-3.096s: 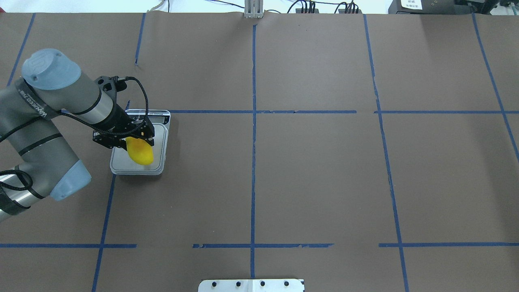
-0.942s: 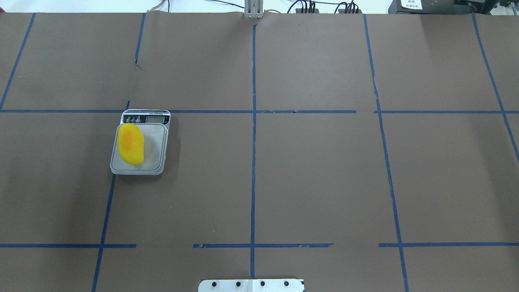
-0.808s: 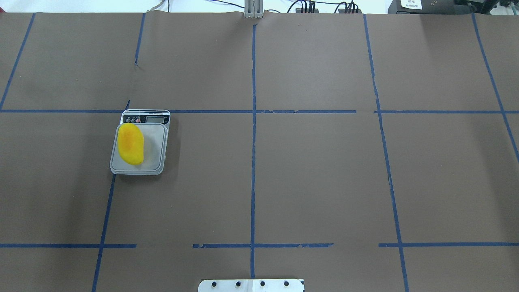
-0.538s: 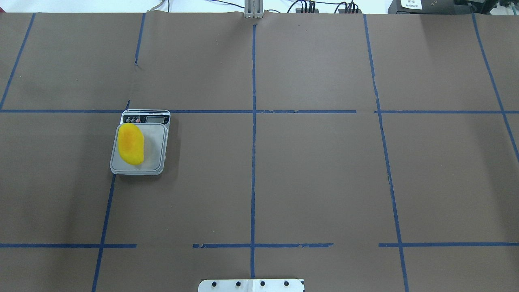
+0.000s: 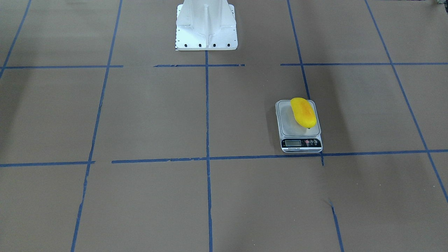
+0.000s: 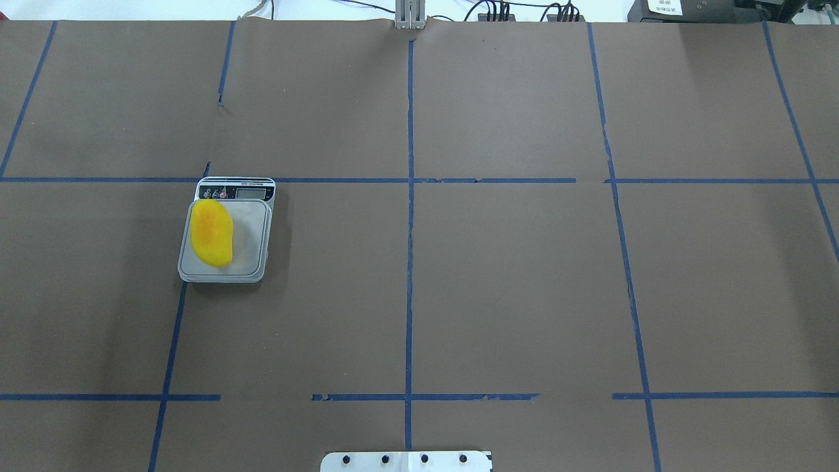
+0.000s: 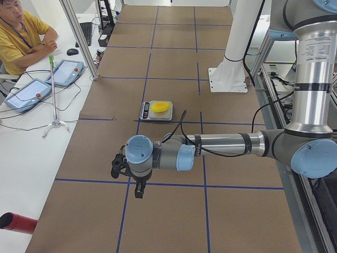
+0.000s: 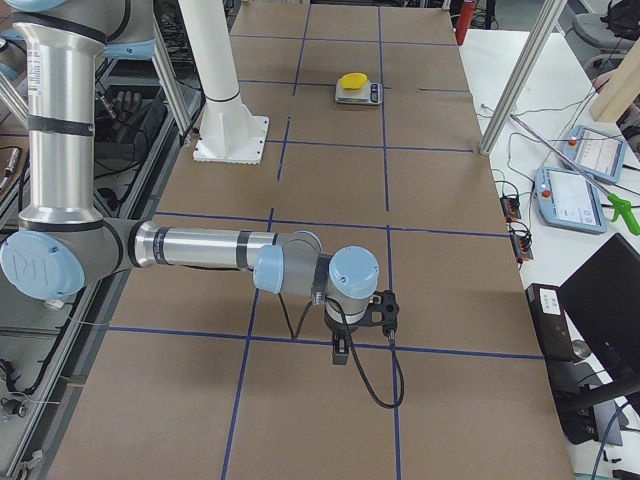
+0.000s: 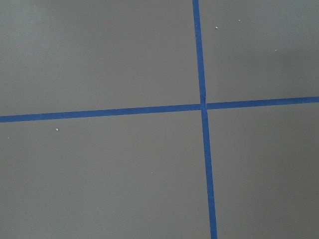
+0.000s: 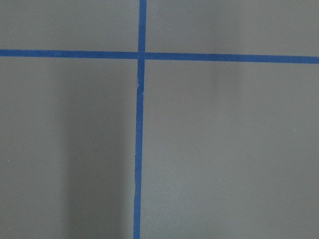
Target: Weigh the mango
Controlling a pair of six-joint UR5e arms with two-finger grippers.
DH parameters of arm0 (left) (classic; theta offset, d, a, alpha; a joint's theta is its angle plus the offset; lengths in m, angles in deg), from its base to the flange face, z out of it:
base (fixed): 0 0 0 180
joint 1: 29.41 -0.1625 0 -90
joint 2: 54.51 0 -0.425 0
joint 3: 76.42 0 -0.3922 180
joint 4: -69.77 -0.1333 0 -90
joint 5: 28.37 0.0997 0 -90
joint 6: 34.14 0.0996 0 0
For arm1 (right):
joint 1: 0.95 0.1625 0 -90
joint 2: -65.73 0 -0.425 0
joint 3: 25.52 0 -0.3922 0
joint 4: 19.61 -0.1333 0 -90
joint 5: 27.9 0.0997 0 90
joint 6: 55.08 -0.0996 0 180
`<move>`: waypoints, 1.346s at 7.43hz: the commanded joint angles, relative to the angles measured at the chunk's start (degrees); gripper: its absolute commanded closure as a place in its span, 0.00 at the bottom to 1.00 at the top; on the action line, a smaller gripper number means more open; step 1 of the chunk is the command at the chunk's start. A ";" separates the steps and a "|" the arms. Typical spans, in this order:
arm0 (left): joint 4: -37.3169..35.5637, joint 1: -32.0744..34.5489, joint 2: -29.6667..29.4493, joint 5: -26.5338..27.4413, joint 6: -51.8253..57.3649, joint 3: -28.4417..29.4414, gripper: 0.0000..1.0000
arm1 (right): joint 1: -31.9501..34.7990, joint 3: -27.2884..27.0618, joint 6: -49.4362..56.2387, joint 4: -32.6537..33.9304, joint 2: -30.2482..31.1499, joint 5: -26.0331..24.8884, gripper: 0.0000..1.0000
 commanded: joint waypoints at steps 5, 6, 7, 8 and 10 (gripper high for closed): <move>-4.05 -3.64 0.23 0.01 0.05 -2.55 0.00 | 0.00 0.00 0.00 0.00 0.00 0.00 0.00; -4.05 -3.64 0.40 0.01 0.05 -2.55 0.00 | 0.00 0.00 0.00 0.00 0.00 0.00 0.00; -4.05 -3.64 0.40 -0.08 0.05 -2.46 0.00 | 0.00 0.00 0.00 0.00 0.00 0.00 0.00; -4.05 -3.64 0.40 0.01 0.13 -2.29 0.00 | 0.00 0.00 0.00 0.00 0.00 0.00 0.00; -5.27 -3.56 0.40 0.01 0.13 -2.38 0.00 | 0.00 0.00 0.00 0.00 0.00 0.00 0.00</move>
